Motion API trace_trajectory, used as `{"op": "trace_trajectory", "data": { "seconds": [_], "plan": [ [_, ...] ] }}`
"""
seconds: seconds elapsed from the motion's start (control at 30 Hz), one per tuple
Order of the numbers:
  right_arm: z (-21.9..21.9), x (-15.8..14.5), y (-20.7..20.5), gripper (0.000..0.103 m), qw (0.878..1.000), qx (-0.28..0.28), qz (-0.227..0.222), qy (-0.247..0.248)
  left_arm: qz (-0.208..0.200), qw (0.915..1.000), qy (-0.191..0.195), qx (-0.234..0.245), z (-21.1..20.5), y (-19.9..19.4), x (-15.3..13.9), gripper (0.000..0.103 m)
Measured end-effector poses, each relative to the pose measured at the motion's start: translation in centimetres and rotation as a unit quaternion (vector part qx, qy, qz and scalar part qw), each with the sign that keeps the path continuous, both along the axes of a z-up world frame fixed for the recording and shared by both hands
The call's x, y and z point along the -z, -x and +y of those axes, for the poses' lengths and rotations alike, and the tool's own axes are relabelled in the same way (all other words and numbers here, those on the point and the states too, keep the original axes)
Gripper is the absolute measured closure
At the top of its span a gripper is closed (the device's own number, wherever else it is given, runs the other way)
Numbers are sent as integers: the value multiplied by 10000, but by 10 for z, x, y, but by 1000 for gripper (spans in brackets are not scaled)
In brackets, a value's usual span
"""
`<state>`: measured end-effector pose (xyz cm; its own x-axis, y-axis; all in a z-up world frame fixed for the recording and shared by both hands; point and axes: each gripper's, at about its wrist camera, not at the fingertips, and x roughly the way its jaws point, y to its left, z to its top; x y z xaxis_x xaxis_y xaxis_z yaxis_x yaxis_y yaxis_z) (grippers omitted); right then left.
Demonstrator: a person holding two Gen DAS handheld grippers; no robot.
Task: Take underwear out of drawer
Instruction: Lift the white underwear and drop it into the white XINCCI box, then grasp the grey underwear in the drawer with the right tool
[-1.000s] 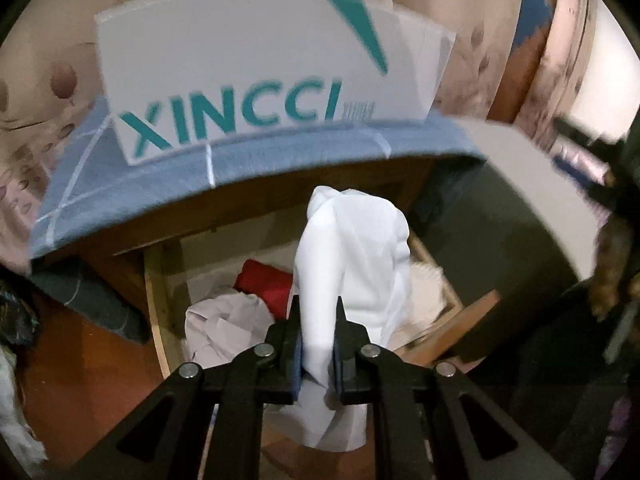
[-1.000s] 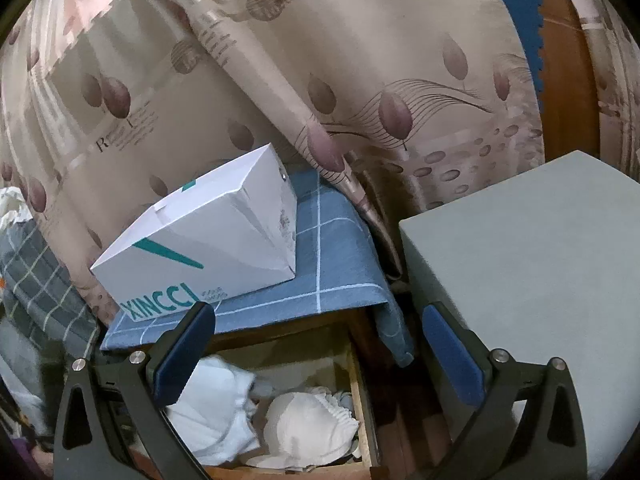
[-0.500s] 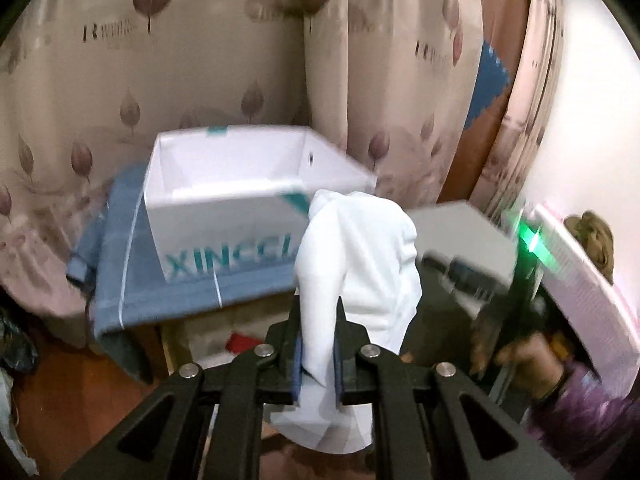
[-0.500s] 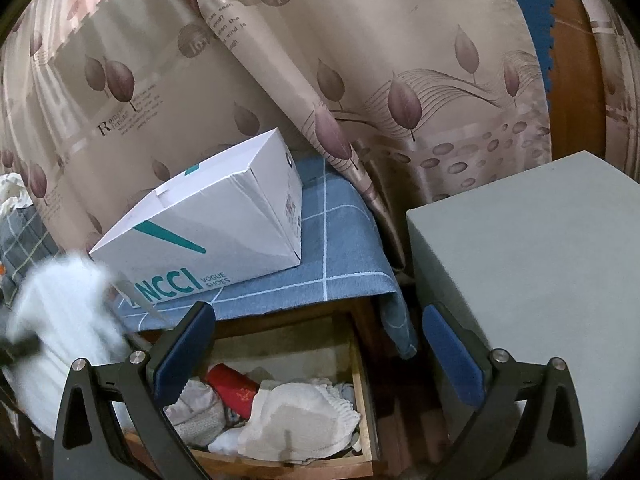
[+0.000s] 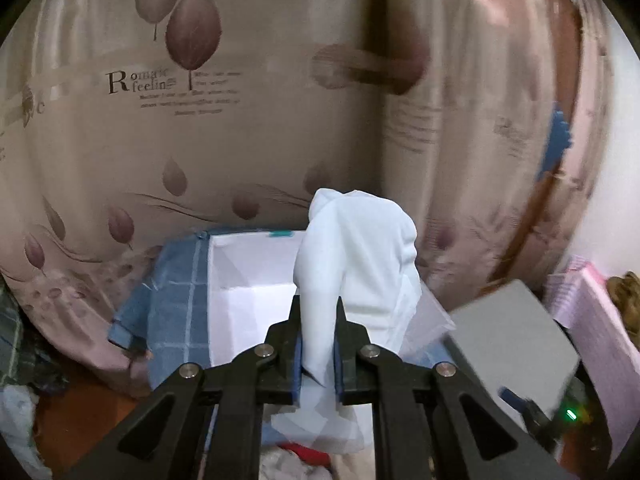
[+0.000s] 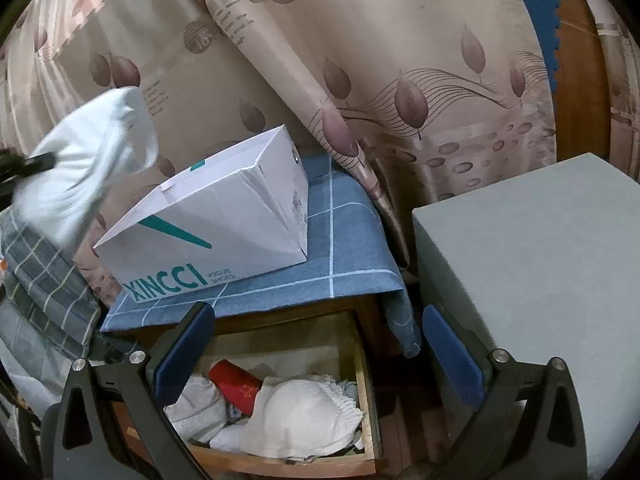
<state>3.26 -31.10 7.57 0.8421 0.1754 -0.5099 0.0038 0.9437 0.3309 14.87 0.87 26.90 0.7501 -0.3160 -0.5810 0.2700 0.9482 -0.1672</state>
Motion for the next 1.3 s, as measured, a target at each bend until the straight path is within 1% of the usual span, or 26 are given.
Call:
{"op": "trace_trajectory", "data": {
  "seconds": [0.07, 0.2, 0.23, 0.3, 0.43, 0.53, 0.63, 0.67, 0.7, 0.73, 0.77, 0.8, 0.87, 0.97, 1.03, 1.07, 1.1, 1.13, 1.2, 1.27, 1.3],
  "plan": [
    [0, 0, 0, 0, 10000, -10, 5, -5, 158, 9997, -150, -146, 4, -28, 9, 92],
    [0, 0, 0, 0, 10000, -30, 3, -17, 344, 9980, -380, -377, 10, -68, 32, 92],
    [0, 0, 0, 0, 10000, -31, 4, -19, 354, 9978, -405, -389, 8, -71, 36, 92],
    [0, 0, 0, 0, 10000, -38, 4, -22, 420, 9962, -623, -441, 6, -86, 49, 92],
    [2, 1, -1, 0, 10000, -55, 15, 6, 548, 9949, -682, -509, 6, -104, 73, 92],
    [3, 1, -1, 0, 10000, -72, 32, 38, 684, 9937, -752, -470, 3, -113, 87, 90],
    [5, 2, -2, 0, 9999, -100, 64, 68, 833, 9924, -786, -450, -1, -119, 100, 83],
    [6, 2, -2, 0, 9999, -107, 70, 86, 896, 9921, -759, -445, -1, -120, 105, 79],
    [7, 2, -2, 0, 9999, -112, 75, 99, 916, 9925, -693, -430, -1, -119, 107, 78],
    [7, 2, -3, 0, 9998, -117, 82, 110, 858, 9933, -645, -438, -1, -117, 109, 78],
    [7, 2, -3, 0, 9998, -122, 90, 117, 778, 9935, -679, -476, -2, -115, 108, 76],
    [8, 3, -4, 0, 9998, -130, 99, 122, 688, 9932, -764, -547, -2, -113, 107, 72],
    [9, 3, -5, 0, 9997, -141, 120, 141, 444, 9931, -842, -681, -2, -107, 100, 68],
    [10, 4, -6, 0, 9996, -192, 149, 165, 42, 9947, -680, -768, 6, -88, 84, 64],
    [13, 4, -6, 0, 9992, -348, 147, 142, -243, 9952, -486, -817, 15, -66, 75, 60],
    [16, 4, -6, 0, 9989, -427, 146, 144, -324, 9951, -416, -831, 18, -56, 72, 57],
    [21, 4, -6, 0, 9982, -541, 154, 190, -396, 9950, -334, -848, 24, -44, 71, 54],
    [24, 5, -5, 0, 9977, -612, 165, 228, -456, 9951, -253, -836, 30, -32, 72, 53],
    [39, 6, -5, 0, 9946, -928, 232, 394, -516, 9954, -171, -785, 43, -5, 79, 51],
    [58, 9, -5, 0, 9895, -1270, 292, 628, -481, 9954, -122, -822, 59, 19, 89, 51],
    [68, 11, -6, 0, 9861, -1472, 345, 689, -420, 9957, -4, -828, 70, 33, 98, 51]
  ]
}}
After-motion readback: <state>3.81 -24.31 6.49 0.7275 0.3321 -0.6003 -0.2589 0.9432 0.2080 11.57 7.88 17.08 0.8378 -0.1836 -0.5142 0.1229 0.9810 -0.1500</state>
